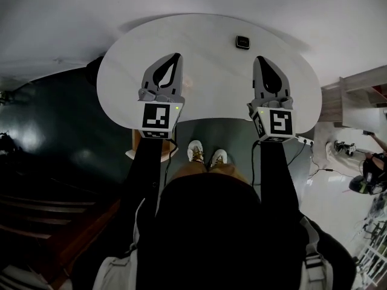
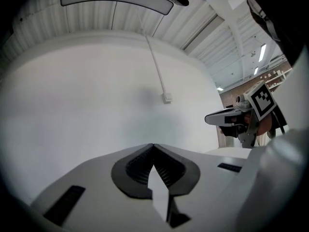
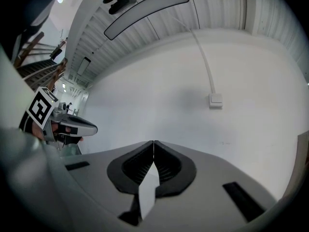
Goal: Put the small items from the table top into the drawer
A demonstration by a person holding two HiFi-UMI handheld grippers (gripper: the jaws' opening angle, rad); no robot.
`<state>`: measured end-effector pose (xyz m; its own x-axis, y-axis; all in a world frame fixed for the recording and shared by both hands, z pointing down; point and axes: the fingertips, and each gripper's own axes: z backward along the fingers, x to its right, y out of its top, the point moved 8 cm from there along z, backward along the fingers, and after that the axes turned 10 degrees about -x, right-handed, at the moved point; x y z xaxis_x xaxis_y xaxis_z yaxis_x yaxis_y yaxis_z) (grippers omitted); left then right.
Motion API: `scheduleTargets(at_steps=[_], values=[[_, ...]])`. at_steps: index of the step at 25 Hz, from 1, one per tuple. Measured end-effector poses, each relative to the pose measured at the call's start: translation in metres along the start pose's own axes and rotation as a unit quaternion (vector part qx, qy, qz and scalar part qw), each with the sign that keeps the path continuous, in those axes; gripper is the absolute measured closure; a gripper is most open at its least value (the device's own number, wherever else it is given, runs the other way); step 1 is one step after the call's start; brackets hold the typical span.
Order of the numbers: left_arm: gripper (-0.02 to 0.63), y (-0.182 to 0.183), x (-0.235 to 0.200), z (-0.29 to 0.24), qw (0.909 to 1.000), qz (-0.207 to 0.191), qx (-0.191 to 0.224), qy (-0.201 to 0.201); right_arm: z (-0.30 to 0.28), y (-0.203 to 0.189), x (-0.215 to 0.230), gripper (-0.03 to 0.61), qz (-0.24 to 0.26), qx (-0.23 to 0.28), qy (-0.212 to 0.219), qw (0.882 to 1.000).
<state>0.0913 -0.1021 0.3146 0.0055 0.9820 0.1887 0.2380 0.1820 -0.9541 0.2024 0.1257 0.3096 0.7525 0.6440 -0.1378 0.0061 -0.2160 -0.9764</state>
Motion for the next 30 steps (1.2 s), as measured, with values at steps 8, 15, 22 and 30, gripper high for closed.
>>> scheduleTargets(at_steps=[8,15,22,30], values=[[0.595,-0.046,-0.001,-0.029,0.9880,-0.082,-0.089,-0.096,0.005,-0.009,-0.007,0.551,-0.002,-0.022,-0.008,1.000],[0.443,-0.107,0.013,-0.065,0.9055,-0.266,-0.207,-0.257,0.013,-0.012,-0.009,0.551,0.002,-0.033,-0.015,0.999],[0.413,-0.161,0.032,-0.090,0.7458,-0.490,-0.259,-0.370,0.031,-0.021,-0.017,0.551,0.013,-0.057,-0.026,0.998],[0.387,-0.212,0.054,-0.113,0.6031,-0.598,-0.309,-0.429,0.049,-0.027,-0.021,0.551,0.018,-0.075,-0.048,0.996]])
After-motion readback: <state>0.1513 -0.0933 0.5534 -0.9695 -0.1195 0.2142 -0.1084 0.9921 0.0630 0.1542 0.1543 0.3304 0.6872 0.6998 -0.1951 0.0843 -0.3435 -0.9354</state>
